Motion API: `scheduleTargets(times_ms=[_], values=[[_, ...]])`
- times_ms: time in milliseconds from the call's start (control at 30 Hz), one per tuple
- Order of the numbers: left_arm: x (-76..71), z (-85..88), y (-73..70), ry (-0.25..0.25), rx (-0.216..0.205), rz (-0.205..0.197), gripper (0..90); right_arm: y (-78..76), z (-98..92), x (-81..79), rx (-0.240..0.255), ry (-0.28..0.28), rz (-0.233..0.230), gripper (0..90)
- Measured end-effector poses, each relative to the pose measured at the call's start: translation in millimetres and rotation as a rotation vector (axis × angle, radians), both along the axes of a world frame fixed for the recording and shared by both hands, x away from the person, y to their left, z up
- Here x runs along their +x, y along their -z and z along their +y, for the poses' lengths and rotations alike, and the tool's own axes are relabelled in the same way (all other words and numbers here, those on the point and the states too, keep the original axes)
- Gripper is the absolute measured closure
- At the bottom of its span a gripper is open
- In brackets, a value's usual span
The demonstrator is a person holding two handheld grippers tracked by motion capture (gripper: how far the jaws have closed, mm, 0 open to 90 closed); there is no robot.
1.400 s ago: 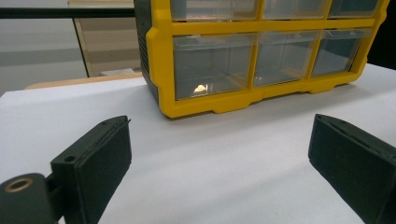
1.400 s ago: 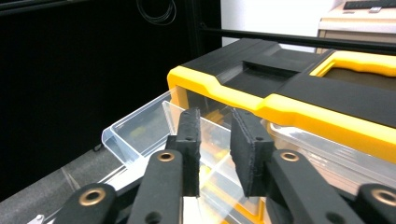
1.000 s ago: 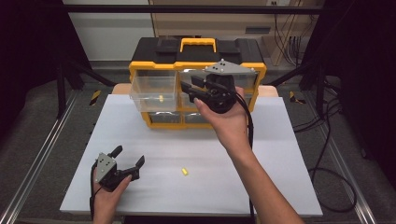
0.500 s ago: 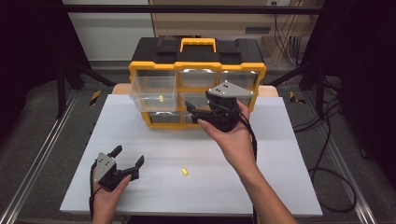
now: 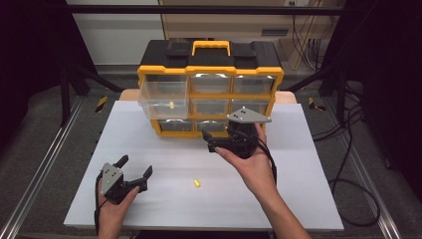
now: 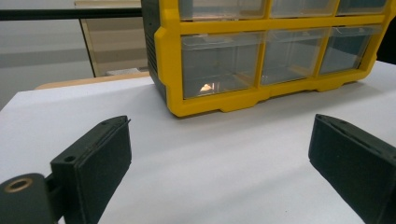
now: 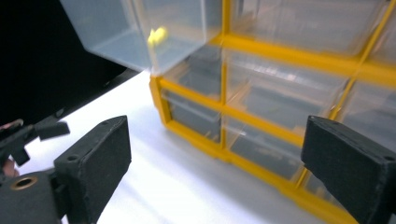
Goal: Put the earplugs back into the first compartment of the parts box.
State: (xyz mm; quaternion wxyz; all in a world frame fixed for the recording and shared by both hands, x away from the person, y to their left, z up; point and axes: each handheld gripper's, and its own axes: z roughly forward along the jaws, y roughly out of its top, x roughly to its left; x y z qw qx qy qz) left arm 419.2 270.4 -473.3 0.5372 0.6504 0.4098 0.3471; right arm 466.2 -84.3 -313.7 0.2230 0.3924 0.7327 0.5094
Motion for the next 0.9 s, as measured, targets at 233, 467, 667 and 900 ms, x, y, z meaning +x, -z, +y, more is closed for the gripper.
scheduleTargets(times_ms=[233,467,667,900], values=[[-0.5,-2.5,-0.4,0.01,0.001,-0.005,5.8,32.4,10.0,-7.7,-0.045,-0.036,0.054,6.1],[-0.6,-1.9,0.0,0.009,-0.006,-0.004,5.6,61.4,16.9,-17.2,-0.089,-0.077,0.094,5.1],[-1.2,-2.0,-1.1,-0.003,-0.008,-0.014,3.8,81.0,21.4,-24.3,-0.122,-0.096,0.133,6.3],[-0.8,-1.1,-0.6,0.003,-0.019,-0.019,1.8,106.2,24.5,-32.3,-0.164,-0.131,0.182,6.5]])
